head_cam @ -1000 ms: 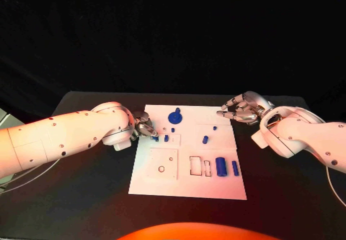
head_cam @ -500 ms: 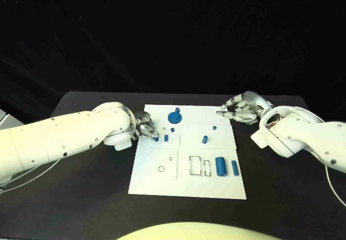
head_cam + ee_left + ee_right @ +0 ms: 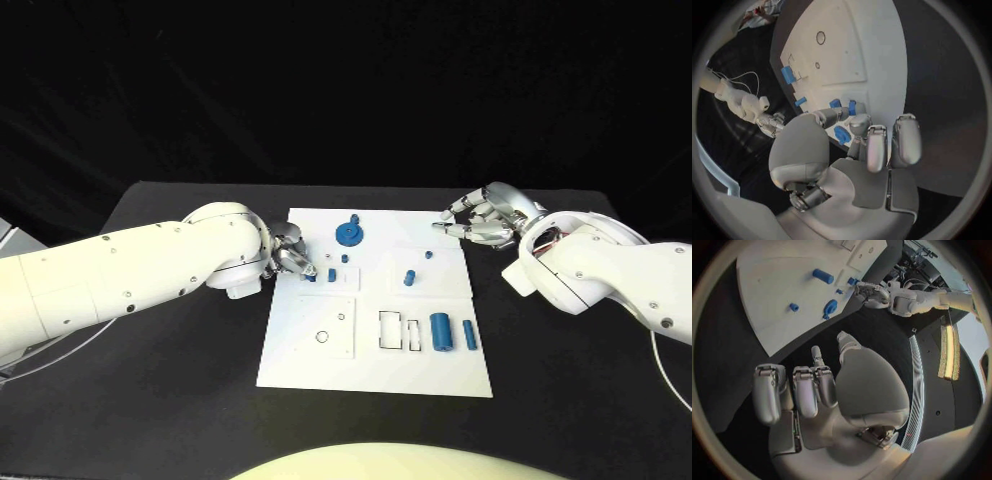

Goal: Assemble the parts on the task board

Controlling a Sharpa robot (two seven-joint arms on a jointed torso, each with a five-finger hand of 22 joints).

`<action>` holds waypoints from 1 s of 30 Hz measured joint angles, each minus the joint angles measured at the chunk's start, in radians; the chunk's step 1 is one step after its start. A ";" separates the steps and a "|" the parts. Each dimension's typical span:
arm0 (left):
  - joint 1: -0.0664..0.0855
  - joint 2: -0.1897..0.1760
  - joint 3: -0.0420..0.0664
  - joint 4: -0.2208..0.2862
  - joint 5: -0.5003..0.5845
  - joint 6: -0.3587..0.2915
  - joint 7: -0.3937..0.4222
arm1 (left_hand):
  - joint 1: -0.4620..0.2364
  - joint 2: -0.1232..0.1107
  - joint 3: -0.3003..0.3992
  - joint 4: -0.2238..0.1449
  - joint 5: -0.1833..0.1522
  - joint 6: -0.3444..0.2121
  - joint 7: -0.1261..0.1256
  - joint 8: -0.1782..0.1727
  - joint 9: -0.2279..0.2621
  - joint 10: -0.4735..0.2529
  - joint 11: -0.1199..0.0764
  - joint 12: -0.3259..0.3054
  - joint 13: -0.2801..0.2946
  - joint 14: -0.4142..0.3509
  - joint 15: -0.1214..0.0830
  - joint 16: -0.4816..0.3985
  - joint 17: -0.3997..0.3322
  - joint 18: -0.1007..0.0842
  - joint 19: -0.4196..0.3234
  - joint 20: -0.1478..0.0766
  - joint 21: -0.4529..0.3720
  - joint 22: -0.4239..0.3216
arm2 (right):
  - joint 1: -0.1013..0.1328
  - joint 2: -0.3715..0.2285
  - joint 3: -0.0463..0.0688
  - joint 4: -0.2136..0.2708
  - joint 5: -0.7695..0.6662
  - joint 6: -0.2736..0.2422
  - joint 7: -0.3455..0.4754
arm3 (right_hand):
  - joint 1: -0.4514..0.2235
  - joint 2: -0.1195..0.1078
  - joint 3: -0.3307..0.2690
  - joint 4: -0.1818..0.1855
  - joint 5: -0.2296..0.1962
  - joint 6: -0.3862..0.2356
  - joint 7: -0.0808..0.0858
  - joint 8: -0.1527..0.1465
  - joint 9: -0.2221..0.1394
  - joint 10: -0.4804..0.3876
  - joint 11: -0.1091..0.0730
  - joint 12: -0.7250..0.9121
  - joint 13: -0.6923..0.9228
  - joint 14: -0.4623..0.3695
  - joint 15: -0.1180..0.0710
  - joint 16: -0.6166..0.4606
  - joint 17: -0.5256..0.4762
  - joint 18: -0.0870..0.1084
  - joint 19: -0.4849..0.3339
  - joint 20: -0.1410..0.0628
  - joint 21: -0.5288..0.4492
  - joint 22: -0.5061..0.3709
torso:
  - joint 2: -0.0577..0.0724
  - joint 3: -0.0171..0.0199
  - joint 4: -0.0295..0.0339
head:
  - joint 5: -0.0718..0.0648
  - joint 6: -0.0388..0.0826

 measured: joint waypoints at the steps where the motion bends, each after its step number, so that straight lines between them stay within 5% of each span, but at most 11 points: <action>1: 0.000 0.000 0.000 0.000 -0.001 0.002 0.001 | 0.000 0.000 0.000 0.000 0.000 0.000 0.000 0.000 0.000 0.000 0.000 0.000 0.000 0.000 0.000 0.000 0.000 0.000 0.000 0.000 0.000 0.000 | 0.000 0.000 0.000 0.000 0.000 0.001 0.000 | 0.000 0.000 0.000 0.000 0.000 0.000 0.000 0.000 0.000 0.000 0.000 0.000 0.000 0.000 0.000 0.000 0.000 0.000 0.000 0.000 0.000 0.000 | 0.000 -0.0001 0.0000 | 0.000 0.000; 30: 0.002 0.025 0.001 -0.021 -0.013 0.039 0.000 | 0.002 0.001 -0.014 -0.014 -0.015 0.019 -0.008 0.009 -0.002 0.018 -0.001 0.019 0.040 0.000 0.000 0.004 0.000 0.000 0.000 0.000 0.000 0.001 | -0.001 -0.004 0.000 0.001 0.000 0.006 0.004 | 0.000 0.000 0.000 0.000 0.000 0.000 0.000 0.000 0.000 0.000 0.000 0.000 0.000 0.000 0.000 0.000 0.000 0.000 0.000 0.000 0.000 0.000 | 0.000 0.0017 -0.0011 | -0.001 -0.004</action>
